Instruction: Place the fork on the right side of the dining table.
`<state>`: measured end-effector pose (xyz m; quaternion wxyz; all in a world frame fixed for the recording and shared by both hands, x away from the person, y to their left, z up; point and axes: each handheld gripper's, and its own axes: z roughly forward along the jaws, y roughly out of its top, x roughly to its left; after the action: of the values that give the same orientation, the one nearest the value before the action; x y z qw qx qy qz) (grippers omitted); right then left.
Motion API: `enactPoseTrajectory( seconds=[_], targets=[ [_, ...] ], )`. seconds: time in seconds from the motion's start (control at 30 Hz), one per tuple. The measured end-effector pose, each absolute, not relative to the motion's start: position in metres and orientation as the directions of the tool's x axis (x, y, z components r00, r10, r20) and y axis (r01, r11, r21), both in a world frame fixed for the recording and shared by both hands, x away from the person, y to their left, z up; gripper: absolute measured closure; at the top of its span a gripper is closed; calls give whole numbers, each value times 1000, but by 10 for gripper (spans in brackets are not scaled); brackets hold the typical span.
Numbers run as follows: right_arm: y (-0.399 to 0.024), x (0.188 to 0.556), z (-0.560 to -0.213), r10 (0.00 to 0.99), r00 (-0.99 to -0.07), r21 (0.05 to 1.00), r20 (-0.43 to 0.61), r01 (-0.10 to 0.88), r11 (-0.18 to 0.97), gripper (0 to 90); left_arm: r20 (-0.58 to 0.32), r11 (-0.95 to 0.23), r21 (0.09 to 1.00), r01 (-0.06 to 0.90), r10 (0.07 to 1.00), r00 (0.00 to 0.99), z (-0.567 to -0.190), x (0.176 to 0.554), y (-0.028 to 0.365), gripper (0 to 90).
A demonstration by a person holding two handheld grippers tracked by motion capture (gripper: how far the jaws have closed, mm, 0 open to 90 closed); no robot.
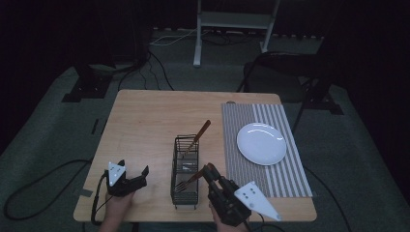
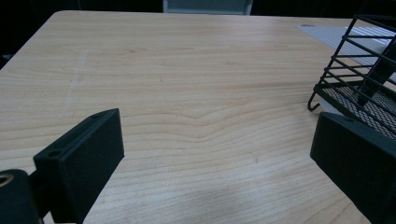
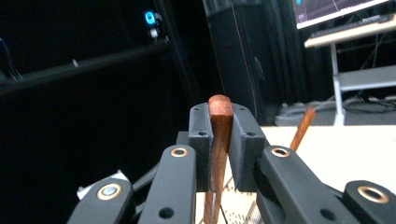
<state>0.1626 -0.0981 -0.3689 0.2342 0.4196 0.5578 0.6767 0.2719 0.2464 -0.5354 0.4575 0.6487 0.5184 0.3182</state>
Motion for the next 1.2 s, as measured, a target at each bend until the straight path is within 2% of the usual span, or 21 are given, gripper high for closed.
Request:
enactPoseTrajectory(
  seconds=[0.17, 0.3, 0.53, 0.7, 0.83, 1.2],
  targets=[
    [-120, 158, -348, 799, -523, 949, 298, 71, -308, 807, -61, -45, 923, 383, 964, 260, -536, 272, 246, 28],
    [-145, 159, -340, 823, -470, 938, 318, 27, -347, 807, -62, -44, 922, 384, 964, 260, -536, 272, 246, 27],
    [-196, 168, -351, 844, -345, 904, 410, 33, -425, 807, -63, -44, 920, 389, 964, 259, -536, 273, 246, 28],
    [-223, 177, -370, 851, -262, 887, 456, 52, -459, 807, -61, -46, 920, 390, 964, 259, -536, 273, 246, 27],
    [-244, 186, -392, 819, -204, 843, 536, 81, -532, 807, -61, -46, 919, 391, 964, 257, -536, 273, 245, 27],
    [-289, 219, -477, 673, -42, 666, 738, 201, -718, 806, -63, -45, 919, 391, 963, 260, -537, 273, 245, 27]
  ],
)
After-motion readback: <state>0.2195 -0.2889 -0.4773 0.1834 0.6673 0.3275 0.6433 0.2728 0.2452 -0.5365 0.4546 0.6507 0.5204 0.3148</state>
